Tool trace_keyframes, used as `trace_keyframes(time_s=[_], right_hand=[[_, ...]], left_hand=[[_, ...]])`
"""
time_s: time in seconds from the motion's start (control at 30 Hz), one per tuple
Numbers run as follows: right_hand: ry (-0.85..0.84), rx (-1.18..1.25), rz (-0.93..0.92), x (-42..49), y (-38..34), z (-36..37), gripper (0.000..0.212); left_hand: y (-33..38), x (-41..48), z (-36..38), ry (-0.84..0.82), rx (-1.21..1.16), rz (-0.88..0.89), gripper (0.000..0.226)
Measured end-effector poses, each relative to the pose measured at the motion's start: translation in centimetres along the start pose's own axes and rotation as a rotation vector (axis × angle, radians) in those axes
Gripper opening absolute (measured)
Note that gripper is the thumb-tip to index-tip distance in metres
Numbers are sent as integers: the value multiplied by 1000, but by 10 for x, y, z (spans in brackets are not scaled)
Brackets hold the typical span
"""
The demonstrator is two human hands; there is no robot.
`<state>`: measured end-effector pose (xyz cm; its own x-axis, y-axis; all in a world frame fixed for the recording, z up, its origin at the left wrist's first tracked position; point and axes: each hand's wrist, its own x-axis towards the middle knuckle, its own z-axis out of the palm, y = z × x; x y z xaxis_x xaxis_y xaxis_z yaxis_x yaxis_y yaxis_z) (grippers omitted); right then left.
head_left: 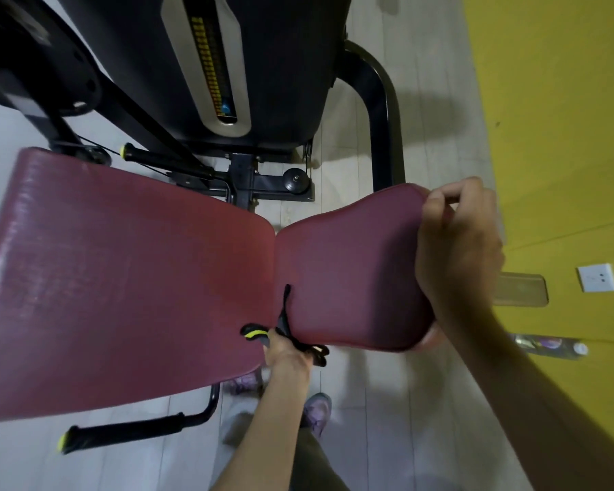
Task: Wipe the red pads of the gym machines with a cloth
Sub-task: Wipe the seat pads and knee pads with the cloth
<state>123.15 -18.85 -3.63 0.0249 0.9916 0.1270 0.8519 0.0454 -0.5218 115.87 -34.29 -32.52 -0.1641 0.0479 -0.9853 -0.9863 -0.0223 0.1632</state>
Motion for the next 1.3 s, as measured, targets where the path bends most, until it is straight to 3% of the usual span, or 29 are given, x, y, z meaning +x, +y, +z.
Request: trace_keyframes(time_s=[0.2, 0.3, 0.37, 0.47, 0.57, 0.7, 0.83, 0.97, 1.2, 1.3], right_hand=[[77, 16, -134, -4, 10, 4, 21], [89, 19, -150, -4, 13, 5, 21], [88, 35, -150, -5, 15, 5, 21], [84, 48, -168, -5, 15, 4, 22], [78, 25, -152, -2, 14, 4, 19], [53, -13, -87, 1, 13, 5, 16], [59, -29, -91, 2, 12, 6, 16], [51, -14, -112, 1, 12, 4, 17], [-41, -3, -68, 1, 8, -1, 17], [-63, 13, -54, -1, 8, -4, 19]], left_hand=[[-30, -137, 47, -97, -82, -133, 30], [-41, -162, 57, -71, -111, -120, 44], [-36, -152, 57, -82, -132, -75, 57], [-14, -126, 55, -88, -148, -32, 27], [6, -102, 41, -29, -149, -69, 48], [16, -85, 28, -71, -238, -61, 66], [3, -102, 35, -66, -302, -51, 54], [-22, -174, 53, -159, -294, -88, 44], [-37, -302, 80, -295, -151, -314, 35], [-30, -308, 88, -230, -91, -306, 36]])
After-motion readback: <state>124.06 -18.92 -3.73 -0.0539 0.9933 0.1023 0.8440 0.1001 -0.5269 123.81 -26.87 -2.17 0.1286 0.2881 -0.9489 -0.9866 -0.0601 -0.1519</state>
